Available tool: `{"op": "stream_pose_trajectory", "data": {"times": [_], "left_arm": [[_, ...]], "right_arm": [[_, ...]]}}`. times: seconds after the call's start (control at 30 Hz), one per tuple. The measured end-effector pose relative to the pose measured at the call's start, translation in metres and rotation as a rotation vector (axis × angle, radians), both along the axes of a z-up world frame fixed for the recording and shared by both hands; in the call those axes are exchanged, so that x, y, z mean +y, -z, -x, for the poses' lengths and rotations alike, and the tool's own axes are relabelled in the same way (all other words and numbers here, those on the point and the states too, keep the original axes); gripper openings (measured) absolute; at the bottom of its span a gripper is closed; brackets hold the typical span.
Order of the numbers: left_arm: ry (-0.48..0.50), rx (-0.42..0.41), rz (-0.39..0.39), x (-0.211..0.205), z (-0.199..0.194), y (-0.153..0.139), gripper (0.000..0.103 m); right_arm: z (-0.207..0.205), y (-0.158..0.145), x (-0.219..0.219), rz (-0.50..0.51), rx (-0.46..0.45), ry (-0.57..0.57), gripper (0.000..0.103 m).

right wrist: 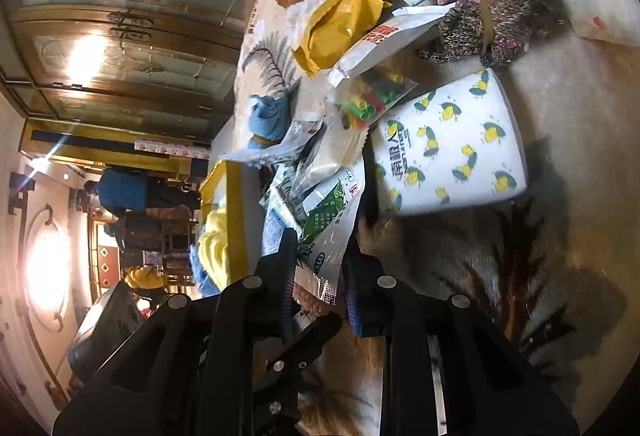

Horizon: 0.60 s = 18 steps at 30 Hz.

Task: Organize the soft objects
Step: 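Grasp the pink fuzzy ball with the left gripper while the right gripper grasps a green-printed packet, then carry the pink ball and green packet into the tray and release both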

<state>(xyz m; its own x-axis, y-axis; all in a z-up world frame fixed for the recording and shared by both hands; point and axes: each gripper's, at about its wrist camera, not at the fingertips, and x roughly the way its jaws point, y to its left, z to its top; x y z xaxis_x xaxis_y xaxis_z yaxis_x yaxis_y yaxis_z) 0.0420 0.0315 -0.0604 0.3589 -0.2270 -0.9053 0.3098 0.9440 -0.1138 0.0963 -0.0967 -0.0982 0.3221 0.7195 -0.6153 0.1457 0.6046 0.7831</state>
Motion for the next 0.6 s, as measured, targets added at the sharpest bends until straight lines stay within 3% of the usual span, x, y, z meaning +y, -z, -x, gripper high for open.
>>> {"op": "stream_pose_trajectory", "data": {"times": [0.6], "left_arm": [[-0.088, -0.065, 0.082, 0.05, 0.029, -0.051, 0.035]], "right_arm": [[0.021, -0.048, 0.023, -0.046, -0.082, -0.083, 0.014]]}}
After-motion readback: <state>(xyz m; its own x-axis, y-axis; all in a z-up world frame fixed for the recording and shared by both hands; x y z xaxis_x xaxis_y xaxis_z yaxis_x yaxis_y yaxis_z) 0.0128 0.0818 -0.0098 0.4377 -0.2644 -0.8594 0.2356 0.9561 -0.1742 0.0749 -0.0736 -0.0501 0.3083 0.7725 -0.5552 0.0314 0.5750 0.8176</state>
